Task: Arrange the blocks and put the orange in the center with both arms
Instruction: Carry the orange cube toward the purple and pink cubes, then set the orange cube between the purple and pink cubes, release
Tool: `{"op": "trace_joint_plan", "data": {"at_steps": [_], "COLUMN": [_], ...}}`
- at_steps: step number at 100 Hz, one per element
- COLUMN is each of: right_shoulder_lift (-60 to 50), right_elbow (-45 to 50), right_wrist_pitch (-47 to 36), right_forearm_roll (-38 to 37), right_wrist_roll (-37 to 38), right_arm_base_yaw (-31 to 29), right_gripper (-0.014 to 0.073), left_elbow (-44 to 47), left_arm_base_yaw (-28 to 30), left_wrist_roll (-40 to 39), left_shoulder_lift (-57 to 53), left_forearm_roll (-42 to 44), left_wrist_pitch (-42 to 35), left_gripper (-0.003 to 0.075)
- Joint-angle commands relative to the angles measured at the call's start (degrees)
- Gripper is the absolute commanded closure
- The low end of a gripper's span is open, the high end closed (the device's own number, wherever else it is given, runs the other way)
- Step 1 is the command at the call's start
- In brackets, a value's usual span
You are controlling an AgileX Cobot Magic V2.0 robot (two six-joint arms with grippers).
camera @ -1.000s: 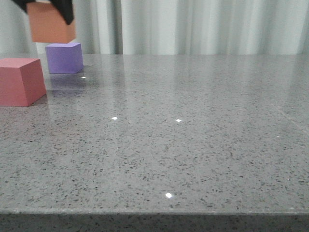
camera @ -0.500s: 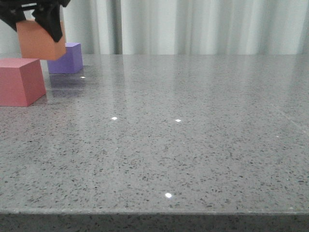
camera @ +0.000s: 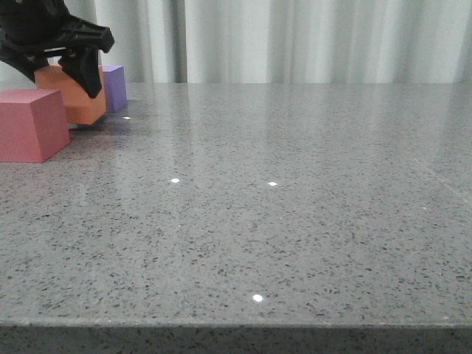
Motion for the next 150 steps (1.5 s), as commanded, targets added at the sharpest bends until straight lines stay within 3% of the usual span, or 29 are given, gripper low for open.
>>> {"op": "trace_joint_plan", "data": {"at_steps": [1,11,26,33,64,87,108,150], "right_shoulder_lift": [-0.2,-0.2,-0.2,-0.2,-0.2,-0.2,-0.2,-0.2], "right_elbow": [-1.5,-1.5,-1.5,-1.5,-1.5,-1.5,-1.5,-1.5], "right_wrist_pitch": [-4.4,-4.3,-4.3,-4.3,-4.3,-4.3,-4.3,-4.3], "right_forearm_roll": [-0.5,-0.5,-0.5,-0.5,-0.5,-0.5,-0.5,-0.5], "right_wrist_roll": [-0.5,-0.5,-0.5,-0.5,-0.5,-0.5,-0.5,-0.5], "right_arm_base_yaw": [-0.3,-0.3,-0.3,-0.3,-0.3,-0.3,-0.3,-0.3], "right_gripper": [0.0682,0.0682,0.0682,0.0682,0.0682,0.0682,0.0682,0.0682], "left_elbow": [-1.4,-1.4,-1.4,-1.4,-1.4,2.4,15.0,46.0], "left_arm_base_yaw": [0.1,0.1,0.1,0.1,0.1,3.9,7.0,7.0], "left_wrist_roll": [-0.1,-0.1,-0.1,-0.1,-0.1,-1.5,-1.7,-1.7], "left_shoulder_lift": [-2.1,-2.0,-2.0,-2.1,-11.0,-21.1,-33.0,-61.8], "left_forearm_roll": [-0.3,-0.3,-0.3,-0.3,-0.3,-1.4,-1.4,-1.4], "left_wrist_pitch": [-3.2,-3.1,-3.1,-3.1,-3.9,-8.9,-15.4,-30.8], "left_gripper": [0.0414,0.0333,0.0097,0.0040,0.0041,0.0041,0.0041,0.0049]}}
